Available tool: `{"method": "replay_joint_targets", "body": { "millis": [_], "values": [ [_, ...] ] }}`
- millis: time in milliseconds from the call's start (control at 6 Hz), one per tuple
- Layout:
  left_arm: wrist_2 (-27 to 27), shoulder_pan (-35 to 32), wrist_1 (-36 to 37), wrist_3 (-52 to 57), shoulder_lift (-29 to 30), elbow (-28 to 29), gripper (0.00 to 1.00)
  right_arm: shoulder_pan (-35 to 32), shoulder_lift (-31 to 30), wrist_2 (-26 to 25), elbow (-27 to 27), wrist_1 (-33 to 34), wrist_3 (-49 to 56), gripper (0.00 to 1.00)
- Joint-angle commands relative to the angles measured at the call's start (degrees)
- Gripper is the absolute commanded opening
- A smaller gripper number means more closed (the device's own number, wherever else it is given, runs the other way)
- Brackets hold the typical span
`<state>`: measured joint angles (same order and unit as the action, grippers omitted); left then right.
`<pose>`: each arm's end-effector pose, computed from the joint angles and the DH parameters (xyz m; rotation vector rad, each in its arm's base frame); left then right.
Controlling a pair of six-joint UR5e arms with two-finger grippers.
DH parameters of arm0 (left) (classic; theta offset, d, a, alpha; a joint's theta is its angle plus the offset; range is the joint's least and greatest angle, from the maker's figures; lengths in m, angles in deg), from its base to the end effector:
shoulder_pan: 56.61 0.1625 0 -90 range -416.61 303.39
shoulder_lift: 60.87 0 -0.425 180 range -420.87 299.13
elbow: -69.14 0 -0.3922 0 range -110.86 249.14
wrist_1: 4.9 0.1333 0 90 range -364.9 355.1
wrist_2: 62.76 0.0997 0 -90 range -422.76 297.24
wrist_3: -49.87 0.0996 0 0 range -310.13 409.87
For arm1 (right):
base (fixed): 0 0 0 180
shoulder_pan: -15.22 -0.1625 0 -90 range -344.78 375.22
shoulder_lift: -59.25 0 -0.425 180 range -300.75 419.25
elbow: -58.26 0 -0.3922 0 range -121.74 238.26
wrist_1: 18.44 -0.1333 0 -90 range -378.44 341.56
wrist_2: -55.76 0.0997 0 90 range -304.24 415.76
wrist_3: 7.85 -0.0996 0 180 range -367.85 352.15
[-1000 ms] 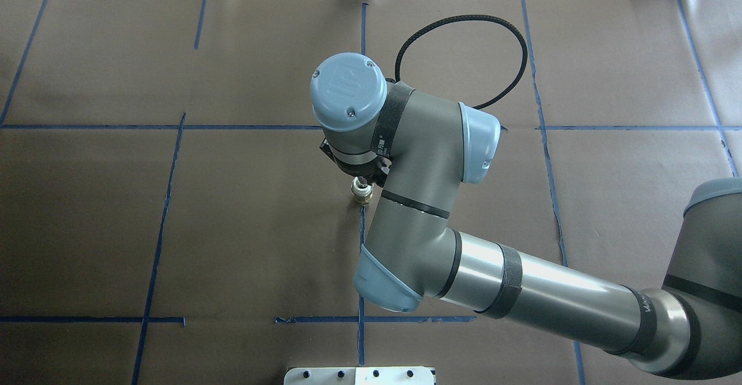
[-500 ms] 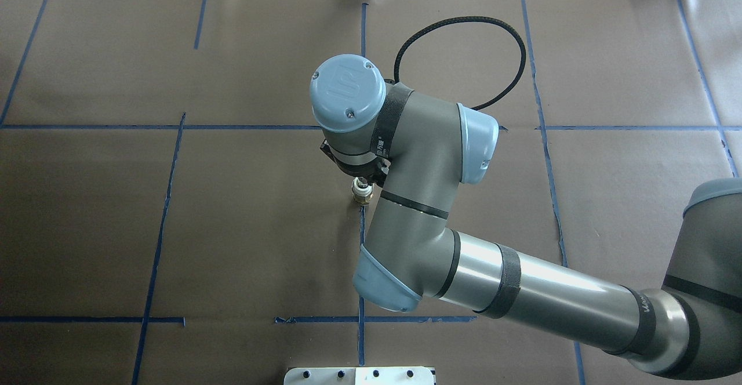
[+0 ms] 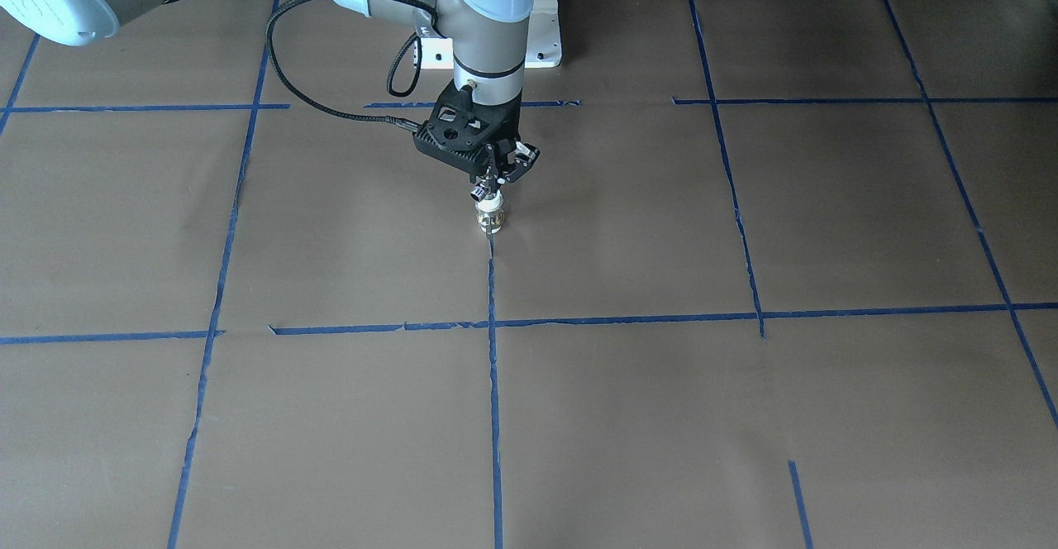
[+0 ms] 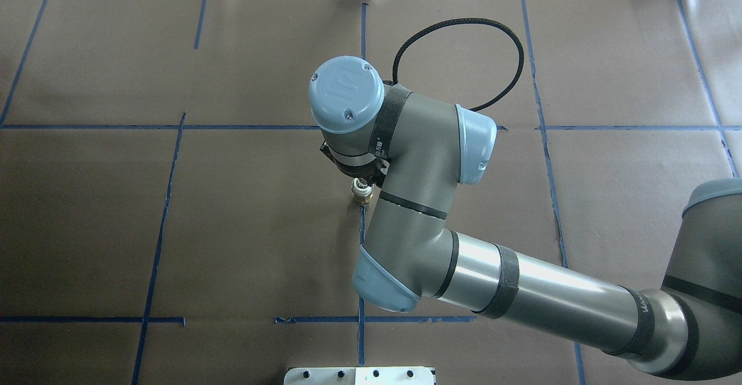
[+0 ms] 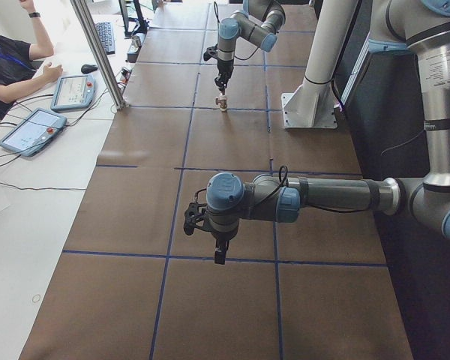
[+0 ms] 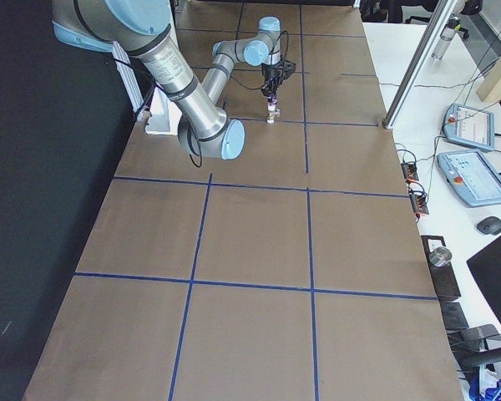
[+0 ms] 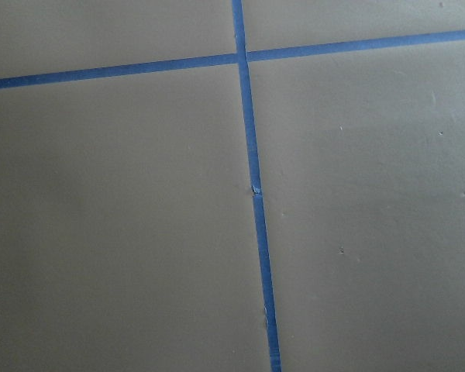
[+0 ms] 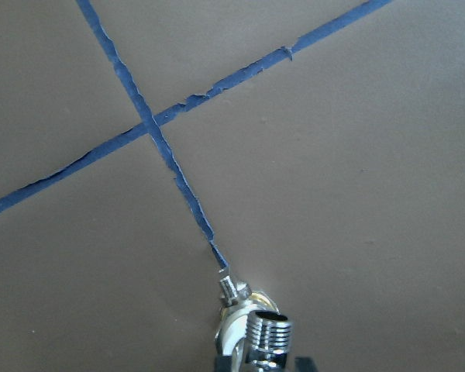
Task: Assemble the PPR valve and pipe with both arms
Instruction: 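Lower the chrome fitting onto the valve top and press it in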
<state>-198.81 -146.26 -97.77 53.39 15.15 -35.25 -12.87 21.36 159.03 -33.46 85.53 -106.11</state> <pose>-0.0592 -0.3934 0.6354 0.0764 0.8019 0.0869 -0.5704 -0.4296 0.1174 -0.1008 -0.7291 0.5254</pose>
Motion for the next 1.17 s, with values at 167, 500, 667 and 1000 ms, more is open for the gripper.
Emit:
{"method": "replay_joint_targets", "body": {
  "millis": [167, 500, 667, 1000],
  "values": [
    [0.0, 0.0, -0.1, 0.0, 0.0, 0.4, 1.0, 0.1, 0.0, 0.1, 0.5, -0.1, 0.0, 0.14],
    [0.0, 0.0, -0.2, 0.0, 0.0, 0.5, 1.0, 0.2, 0.0, 0.0, 1.3, -0.9, -0.1, 0.17],
    [0.0, 0.0, -0.2, 0.0, 0.0, 0.5, 1.0, 0.3, -0.1, 0.0, 2.2, -2.1, -0.1, 0.2],
    [0.0, 0.0, -0.2, 0.0, 0.1, 0.5, 1.0, 0.3, -0.1, 0.0, 2.4, -2.2, -0.2, 0.69]
  ]
}}
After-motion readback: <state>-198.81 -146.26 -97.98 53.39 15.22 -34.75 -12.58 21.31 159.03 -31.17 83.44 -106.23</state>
